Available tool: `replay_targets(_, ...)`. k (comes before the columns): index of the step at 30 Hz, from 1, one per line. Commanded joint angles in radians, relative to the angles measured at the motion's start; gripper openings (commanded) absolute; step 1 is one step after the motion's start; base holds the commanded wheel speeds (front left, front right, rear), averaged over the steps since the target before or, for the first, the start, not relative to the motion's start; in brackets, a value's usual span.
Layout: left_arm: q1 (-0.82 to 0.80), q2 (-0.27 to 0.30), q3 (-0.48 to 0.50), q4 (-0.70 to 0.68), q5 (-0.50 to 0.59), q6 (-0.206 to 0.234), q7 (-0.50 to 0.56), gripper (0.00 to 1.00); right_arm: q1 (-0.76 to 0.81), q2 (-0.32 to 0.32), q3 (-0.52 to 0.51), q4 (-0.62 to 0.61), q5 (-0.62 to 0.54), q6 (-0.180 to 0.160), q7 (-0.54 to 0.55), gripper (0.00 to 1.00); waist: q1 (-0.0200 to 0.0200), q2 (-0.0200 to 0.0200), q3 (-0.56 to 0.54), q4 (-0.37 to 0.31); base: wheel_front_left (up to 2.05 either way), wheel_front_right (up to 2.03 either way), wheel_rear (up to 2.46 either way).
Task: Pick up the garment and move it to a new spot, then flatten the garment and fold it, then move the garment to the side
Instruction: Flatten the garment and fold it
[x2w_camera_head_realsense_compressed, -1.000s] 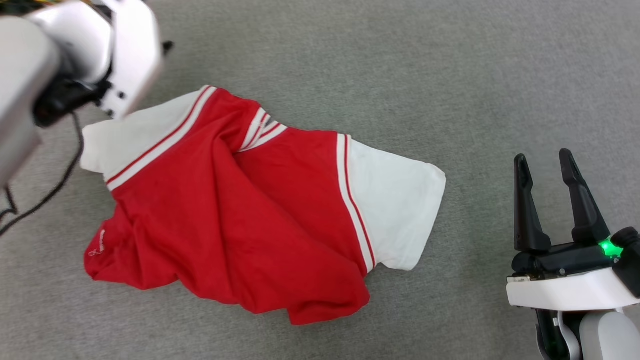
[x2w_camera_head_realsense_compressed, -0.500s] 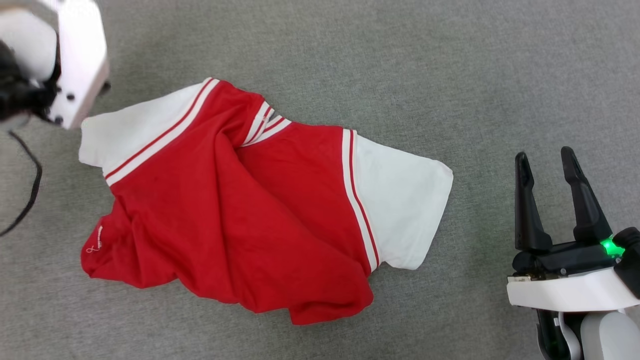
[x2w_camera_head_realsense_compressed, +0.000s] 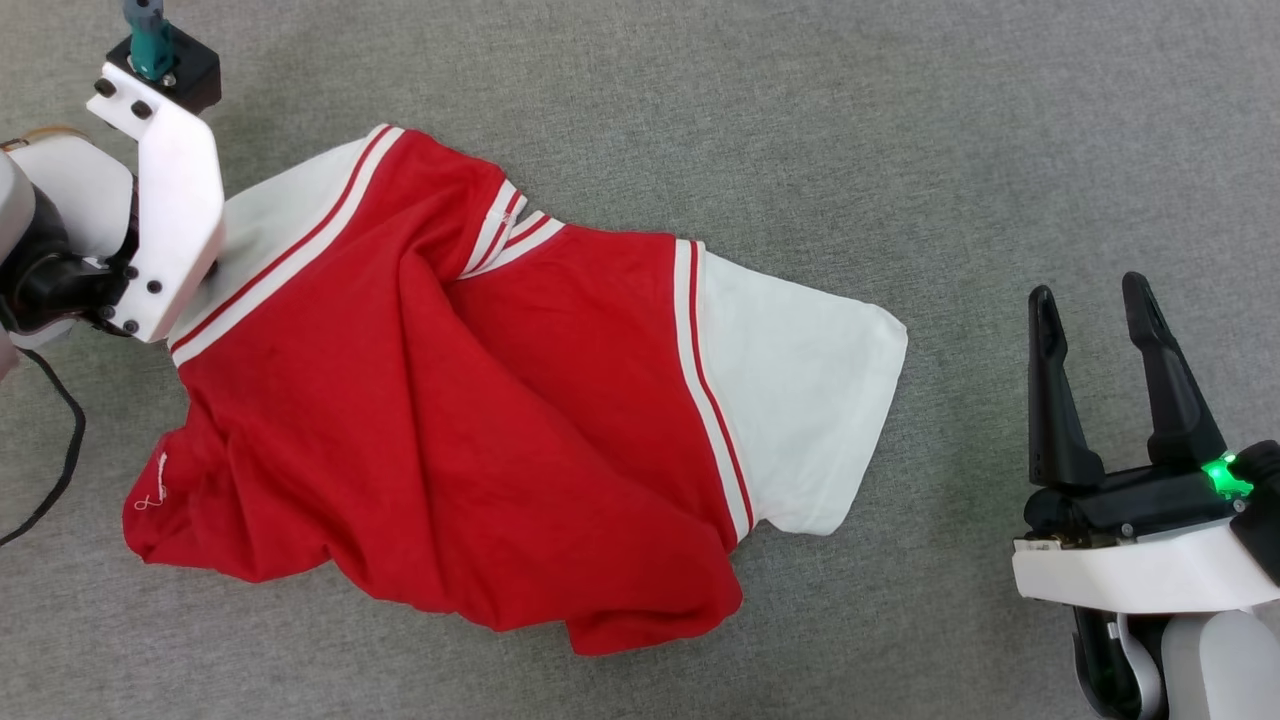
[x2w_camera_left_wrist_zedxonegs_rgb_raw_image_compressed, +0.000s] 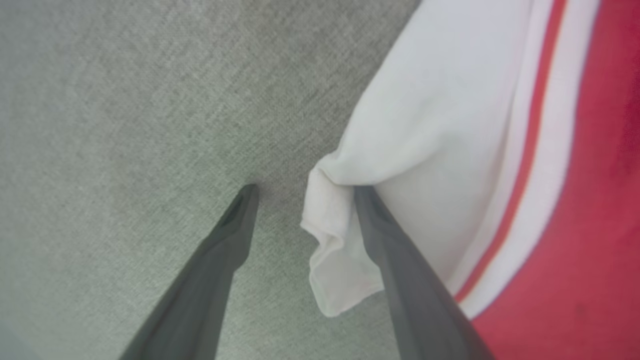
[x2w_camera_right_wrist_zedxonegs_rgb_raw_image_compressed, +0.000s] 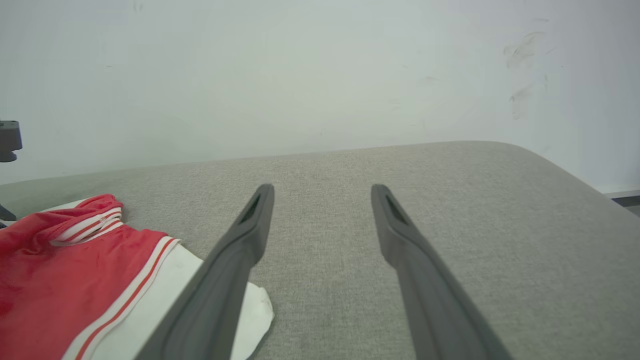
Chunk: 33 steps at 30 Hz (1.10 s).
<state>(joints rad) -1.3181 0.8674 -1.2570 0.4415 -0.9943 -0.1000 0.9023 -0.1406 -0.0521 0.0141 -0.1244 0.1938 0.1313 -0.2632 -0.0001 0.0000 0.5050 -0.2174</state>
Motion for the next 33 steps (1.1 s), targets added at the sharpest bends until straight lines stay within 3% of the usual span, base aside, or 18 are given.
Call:
replay_targets(1, 0.074, -0.024, -0.032, 0.021, 0.013, -0.004, 0.012, 1.00, -0.007, 0.003, 0.000, -0.002, -0.007, -0.001, -0.002, 1.00, 0.0001, 0.0000, 0.002, 0.001, 0.00, 0.00, 0.00)
replay_targets(2, 0.078, -0.026, -0.034, 0.022, 0.021, -0.009, 0.016, 0.41, -0.007, 0.003, -0.001, 0.000, -0.008, -0.001, -0.002, 1.00, 0.0001, 0.0000, 0.001, 0.003, 0.00, 0.00, 0.00)
replay_targets(3, 0.082, -0.028, -0.035, 0.023, 0.024, -0.013, 0.015, 0.00, -0.005, 0.003, -0.004, 0.002, -0.010, -0.001, -0.002, 1.00, 0.0001, 0.0000, -0.004, 0.006, 0.00, 0.00, 0.00)
replay_targets(11, 0.073, -0.010, -0.017, -0.014, 0.037, -0.024, -0.111, 0.00, -0.004, -0.003, -0.044, -0.008, -0.058, -0.001, -0.002, 1.00, 0.0001, 0.0000, -0.112, 0.054, 0.00, 0.00, 0.00)
replay_targets(17, 0.102, 0.013, -0.012, -0.079, 0.042, -0.027, -0.212, 0.00, -0.039, -0.090, -0.053, 0.003, -0.091, -0.001, -0.002, 1.00, 0.0001, 0.0000, -0.193, 0.092, 0.00, 0.00, 0.00)
replay_targets(20, 0.125, 0.031, -0.012, -0.129, 0.046, -0.028, -0.254, 0.00, -0.074, -0.192, -0.015, 0.048, -0.086, -0.001, 0.029, 1.00, 0.0001, 0.0000, -0.229, 0.119, 0.00, 0.00, 0.00)
replay_targets(22, 0.143, 0.038, -0.013, -0.164, 0.051, -0.024, -0.274, 0.00, -0.105, -0.279, 0.037, 0.072, -0.069, -0.001, 0.111, 1.00, 0.0001, 0.0000, -0.247, 0.135, 0.00, 0.00, 0.00)
replay_targets(27, 0.182, 0.054, -0.013, -0.241, 0.055, 0.001, -0.303, 0.00, -0.213, -0.508, 0.215, 0.088, 0.043, -0.001, 0.379, 1.00, 0.0001, 0.0000, -0.273, 0.168, 0.00, 0.00, 0.00)
replay_targets(33, 0.209, 0.051, -0.014, -0.298, 0.064, 0.022, -0.318, 0.00, -0.385, -0.734, 0.492, 0.062, 0.283, -0.001, 0.744, 1.00, 0.0001, 0.0000, -0.282, 0.196, 0.00, 0.00, 0.00)
